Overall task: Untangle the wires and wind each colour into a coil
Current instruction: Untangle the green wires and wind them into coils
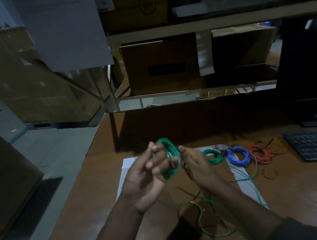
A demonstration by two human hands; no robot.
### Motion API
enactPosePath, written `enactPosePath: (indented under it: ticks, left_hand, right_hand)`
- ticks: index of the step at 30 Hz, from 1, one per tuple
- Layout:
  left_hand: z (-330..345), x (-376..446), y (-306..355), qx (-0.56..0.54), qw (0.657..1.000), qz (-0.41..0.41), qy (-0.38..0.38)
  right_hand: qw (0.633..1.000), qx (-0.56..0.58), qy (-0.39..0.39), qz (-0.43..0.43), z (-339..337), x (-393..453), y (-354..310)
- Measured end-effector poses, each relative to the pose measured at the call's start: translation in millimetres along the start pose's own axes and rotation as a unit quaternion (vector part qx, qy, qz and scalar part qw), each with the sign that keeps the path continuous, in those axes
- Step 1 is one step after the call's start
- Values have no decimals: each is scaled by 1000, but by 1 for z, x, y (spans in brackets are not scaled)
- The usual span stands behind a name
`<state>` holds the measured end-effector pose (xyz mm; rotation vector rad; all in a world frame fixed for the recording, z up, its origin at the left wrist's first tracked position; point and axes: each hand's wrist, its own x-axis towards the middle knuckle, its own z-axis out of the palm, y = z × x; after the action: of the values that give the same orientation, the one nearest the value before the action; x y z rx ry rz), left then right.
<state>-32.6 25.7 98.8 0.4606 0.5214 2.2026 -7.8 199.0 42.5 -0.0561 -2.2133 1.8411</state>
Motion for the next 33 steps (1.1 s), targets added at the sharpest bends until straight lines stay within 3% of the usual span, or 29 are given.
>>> enactPosePath:
  ticks: [3, 7, 9, 11, 13, 15, 18, 20, 23, 28, 33]
  left_hand:
    - [9, 10, 6, -27, 992, 106, 69]
    - [-3, 23, 10, 26, 982, 164, 89]
    - [-18, 28, 5, 151, 964, 181, 123]
    - [-28, 27, -4, 360, 898, 184, 172]
    - [-37, 24, -13, 552, 793, 158, 203]
    - [-48, 19, -17, 669, 702, 135, 202]
    - [-52, 15, -16, 733, 654, 92, 159]
    - [-42, 13, -13, 724, 677, 45, 120]
    - [-27, 10, -7, 605, 788, -46, 108]
    - [-17, 3, 1, 362, 927, -98, 26]
    - [-11, -3, 2, 174, 978, -116, -20]
  right_hand:
    - [966, 188, -73, 161, 18, -22, -1]
    - [928, 224, -185, 234, 26, -50, -10]
    - [932, 183, -207, 234, 27, -56, -13]
    - [946, 108, -217, 213, 24, -56, -19]
    - [967, -12, -203, 152, 15, -54, -26]
    - [974, -139, -161, 76, 4, -52, -34]
    - [974, -220, -60, 0, -9, -48, -47]
    - [961, -268, -4, -70, -15, -43, -54]
    - [944, -301, 26, -135, -24, -30, -54]
    - [935, -329, 11, -129, -32, -16, -36]
    - [952, -284, -64, -89, -20, -20, -1]
